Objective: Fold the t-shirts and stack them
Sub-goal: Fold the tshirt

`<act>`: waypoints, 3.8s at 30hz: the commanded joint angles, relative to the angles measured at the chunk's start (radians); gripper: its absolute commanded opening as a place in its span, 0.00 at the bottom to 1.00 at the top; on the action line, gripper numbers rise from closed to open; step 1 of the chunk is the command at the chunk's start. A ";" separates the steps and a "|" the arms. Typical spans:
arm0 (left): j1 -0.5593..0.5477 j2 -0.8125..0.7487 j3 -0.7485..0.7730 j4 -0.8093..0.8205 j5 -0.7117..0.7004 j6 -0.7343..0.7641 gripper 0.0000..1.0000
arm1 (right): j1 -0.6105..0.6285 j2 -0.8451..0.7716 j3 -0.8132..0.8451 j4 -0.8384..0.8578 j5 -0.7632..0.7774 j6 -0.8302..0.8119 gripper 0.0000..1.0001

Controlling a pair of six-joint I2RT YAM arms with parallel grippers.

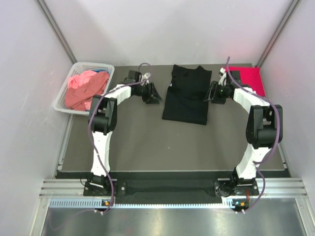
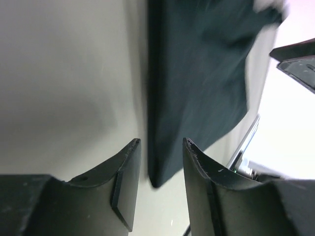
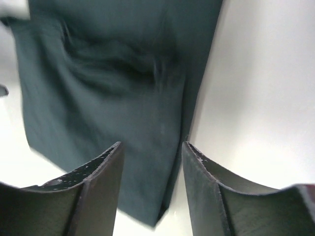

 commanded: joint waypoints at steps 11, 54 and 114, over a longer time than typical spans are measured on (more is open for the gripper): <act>-0.065 -0.156 -0.306 0.072 0.031 0.102 0.46 | 0.056 -0.211 -0.359 0.072 -0.094 -0.021 0.48; -0.156 -0.535 -0.614 -0.157 -0.311 0.042 0.31 | 0.091 -0.754 -0.710 -0.019 0.044 0.099 0.36; -0.249 -0.572 -0.702 0.082 -0.132 0.000 0.34 | 0.082 -0.573 -0.623 -0.078 -0.142 0.084 0.22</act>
